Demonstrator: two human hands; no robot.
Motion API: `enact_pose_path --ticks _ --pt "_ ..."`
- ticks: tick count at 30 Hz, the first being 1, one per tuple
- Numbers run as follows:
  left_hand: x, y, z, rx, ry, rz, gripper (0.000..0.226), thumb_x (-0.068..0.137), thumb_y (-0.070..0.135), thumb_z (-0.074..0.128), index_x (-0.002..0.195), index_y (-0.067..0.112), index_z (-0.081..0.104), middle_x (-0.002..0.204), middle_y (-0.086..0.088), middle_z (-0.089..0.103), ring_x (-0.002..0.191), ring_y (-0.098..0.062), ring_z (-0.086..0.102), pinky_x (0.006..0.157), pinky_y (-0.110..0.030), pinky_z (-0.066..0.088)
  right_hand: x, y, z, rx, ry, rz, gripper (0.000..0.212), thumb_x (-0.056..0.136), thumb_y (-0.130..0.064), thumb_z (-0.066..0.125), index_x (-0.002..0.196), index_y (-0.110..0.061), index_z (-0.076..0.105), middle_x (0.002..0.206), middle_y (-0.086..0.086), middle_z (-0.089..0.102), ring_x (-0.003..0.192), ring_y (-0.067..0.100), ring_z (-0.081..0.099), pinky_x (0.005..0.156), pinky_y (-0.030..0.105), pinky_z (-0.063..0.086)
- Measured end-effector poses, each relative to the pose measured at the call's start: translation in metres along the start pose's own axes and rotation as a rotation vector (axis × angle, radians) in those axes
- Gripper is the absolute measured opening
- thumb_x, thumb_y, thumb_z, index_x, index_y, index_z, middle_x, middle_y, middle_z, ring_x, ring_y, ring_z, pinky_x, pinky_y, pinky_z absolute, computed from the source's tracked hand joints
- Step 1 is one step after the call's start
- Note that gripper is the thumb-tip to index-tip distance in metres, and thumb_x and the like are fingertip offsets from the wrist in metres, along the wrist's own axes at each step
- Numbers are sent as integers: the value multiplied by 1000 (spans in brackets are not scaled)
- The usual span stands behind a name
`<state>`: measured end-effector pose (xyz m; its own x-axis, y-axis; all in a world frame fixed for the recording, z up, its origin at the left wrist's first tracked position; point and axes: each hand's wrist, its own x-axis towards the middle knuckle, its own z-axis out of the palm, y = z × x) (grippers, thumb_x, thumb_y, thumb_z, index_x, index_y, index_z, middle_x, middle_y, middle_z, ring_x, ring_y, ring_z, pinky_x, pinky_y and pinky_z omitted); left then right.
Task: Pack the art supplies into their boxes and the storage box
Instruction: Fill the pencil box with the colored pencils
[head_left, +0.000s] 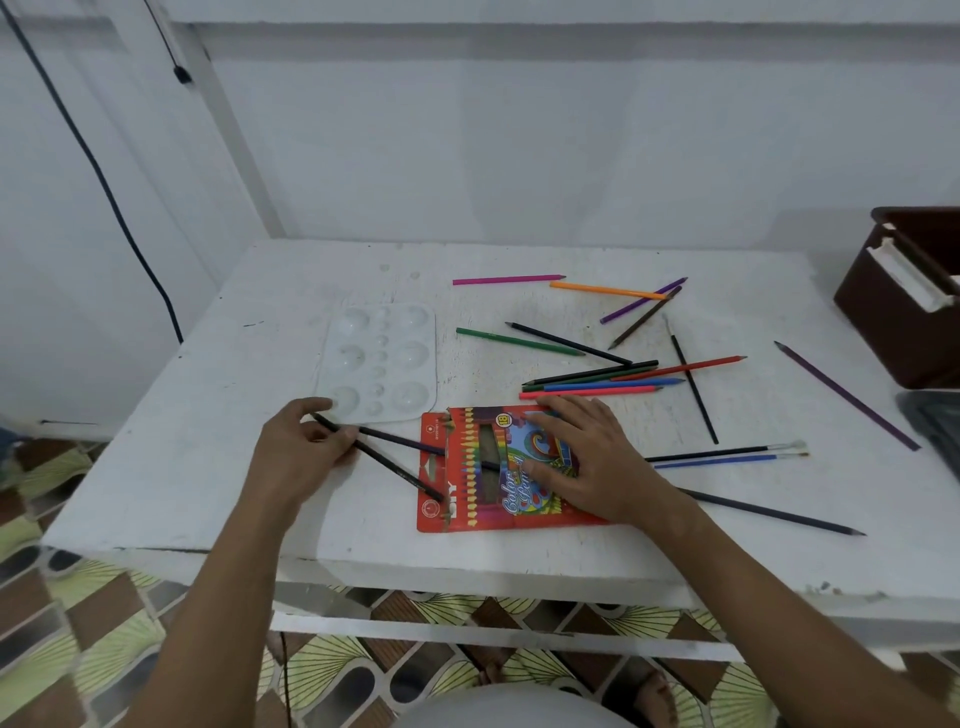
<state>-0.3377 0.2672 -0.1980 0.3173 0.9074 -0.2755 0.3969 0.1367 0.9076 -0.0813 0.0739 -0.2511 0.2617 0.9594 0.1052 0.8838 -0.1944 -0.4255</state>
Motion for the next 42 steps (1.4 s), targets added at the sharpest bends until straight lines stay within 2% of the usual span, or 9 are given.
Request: enact_pose_path --ticks 3,6,10,13,16,18,26,35,42 --pt "-2 -2 4 -1 49 27 29 83 12 73 107 8 57 75 -12 68 59 -15 66 64 -22 53 0 0 0 2 -6 -1 80 80 -78 26 139 -27 43 150 -6 32 140 11 21 118 34 12" --pt "-7 -3 11 253 99 90 26 78 31 77 92 16 61 70 -4 67 61 -18 61 57 -26 47 1 1 0 -7 -9 -1 79 80 -78 26 139 -27 42 150 -6 31 140 10 20 117 33 11" --pt "-19 -4 32 533 -77 265 24 78 45 73 88 23 70 70 9 64 62 -4 56 54 -19 36 2 1 1 -10 -9 4 81 79 -79 24 138 -27 43 150 -6 32 140 12 21 118 36 12" --pt "-21 -9 33 631 -201 416 41 77 46 74 112 26 66 88 13 55 80 -2 54 68 -12 38 1 1 1 -11 0 -5 78 81 -77 25 138 -27 43 150 -5 33 140 13 23 118 38 13" --pt "-10 -16 21 847 -254 496 60 72 49 60 128 30 57 127 4 46 118 -16 43 95 -34 39 1 0 1 -18 14 -9 77 82 -76 25 138 -26 43 150 -4 34 140 13 24 118 39 15" --pt "-4 -15 17 944 -261 553 51 75 42 57 124 31 61 131 6 51 123 -22 44 97 -43 36 0 0 1 -24 15 -7 76 82 -74 27 138 -26 43 150 -4 33 140 13 23 118 39 15" --pt "5 2 38 815 -369 646 23 86 14 67 99 32 72 93 14 68 90 -9 58 80 -39 51 0 0 0 -10 3 -6 77 81 -75 27 139 -26 42 151 -4 32 140 12 22 118 35 12" --pt "-1 8 41 809 -309 618 17 88 18 67 104 19 73 94 1 69 82 -16 62 72 -28 49 1 0 -4 43 -14 6 73 82 -69 36 141 -26 40 152 -5 29 142 9 17 115 26 3" --pt "-8 2 62 669 -265 705 23 87 16 68 110 15 70 105 1 68 95 -15 61 83 -25 47 -1 0 -5 44 -9 16 73 82 -70 35 140 -26 41 151 -5 31 141 10 18 118 30 7"
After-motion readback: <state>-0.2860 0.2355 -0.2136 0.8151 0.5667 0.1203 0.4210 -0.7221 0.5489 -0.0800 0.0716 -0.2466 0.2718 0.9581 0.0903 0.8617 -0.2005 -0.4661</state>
